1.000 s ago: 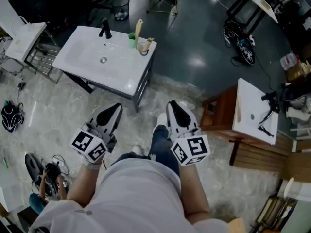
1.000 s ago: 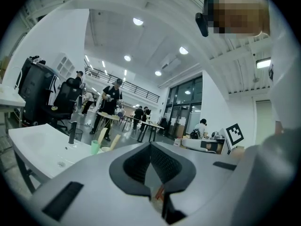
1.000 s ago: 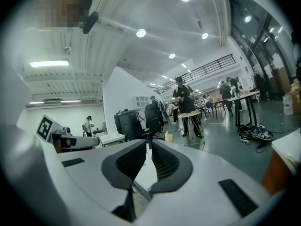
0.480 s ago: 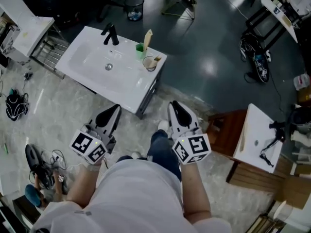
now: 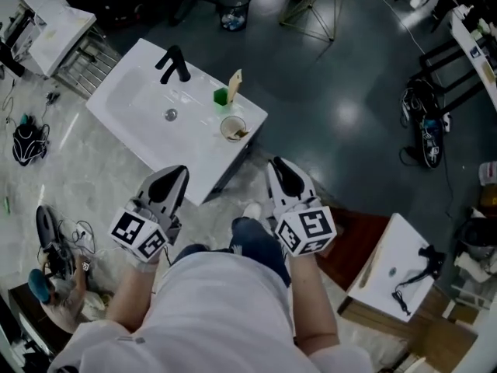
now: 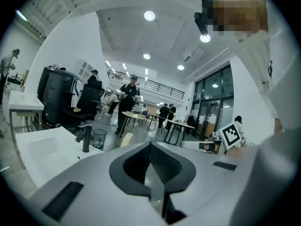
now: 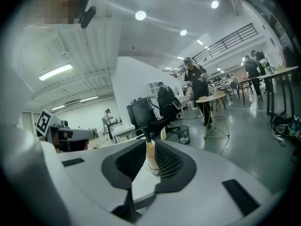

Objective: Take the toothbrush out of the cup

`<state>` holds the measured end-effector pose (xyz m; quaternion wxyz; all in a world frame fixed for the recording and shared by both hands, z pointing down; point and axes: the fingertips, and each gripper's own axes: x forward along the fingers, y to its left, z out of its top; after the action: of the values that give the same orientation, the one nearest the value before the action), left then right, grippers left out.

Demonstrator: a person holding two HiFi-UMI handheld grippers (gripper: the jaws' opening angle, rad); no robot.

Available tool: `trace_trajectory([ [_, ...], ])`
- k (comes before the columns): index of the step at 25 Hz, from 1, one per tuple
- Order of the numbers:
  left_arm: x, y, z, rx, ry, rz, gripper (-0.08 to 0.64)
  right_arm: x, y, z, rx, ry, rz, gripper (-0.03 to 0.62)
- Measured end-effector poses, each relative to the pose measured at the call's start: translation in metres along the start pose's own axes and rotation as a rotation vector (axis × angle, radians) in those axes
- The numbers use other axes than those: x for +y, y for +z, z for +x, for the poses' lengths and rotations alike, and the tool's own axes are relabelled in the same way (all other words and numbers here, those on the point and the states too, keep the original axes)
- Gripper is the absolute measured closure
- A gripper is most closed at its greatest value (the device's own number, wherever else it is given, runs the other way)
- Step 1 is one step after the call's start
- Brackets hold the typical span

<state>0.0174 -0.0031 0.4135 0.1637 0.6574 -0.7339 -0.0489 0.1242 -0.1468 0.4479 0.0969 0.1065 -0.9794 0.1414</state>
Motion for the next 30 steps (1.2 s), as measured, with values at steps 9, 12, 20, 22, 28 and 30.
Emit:
trace_trajectory([
  [9,0.009,0.022,0.050,-0.015,0.149,-0.011,0.543,-0.051,0.015,0.049,0.089,0.175,-0.034,0.469],
  [12,0.014,0.023,0.055,-0.010,0.181,-0.012,0.543,-0.051,0.007,0.064,0.141,0.229,-0.066,0.424],
  [20,0.033,0.026,0.049,0.001,0.227,-0.014,0.543,-0.035,-0.043,0.099,0.281,0.307,-0.214,0.367],
  [22,0.039,0.026,0.047,0.005,0.233,-0.014,0.543,-0.031,-0.053,0.106,0.298,0.317,-0.223,0.366],
  [28,0.057,0.024,0.036,0.011,0.267,-0.043,0.543,-0.013,-0.076,0.131,0.357,0.364,-0.275,0.362],
  [30,0.059,0.022,0.032,0.018,0.274,-0.051,0.543,-0.010,-0.082,0.140,0.370,0.373,-0.290,0.362],
])
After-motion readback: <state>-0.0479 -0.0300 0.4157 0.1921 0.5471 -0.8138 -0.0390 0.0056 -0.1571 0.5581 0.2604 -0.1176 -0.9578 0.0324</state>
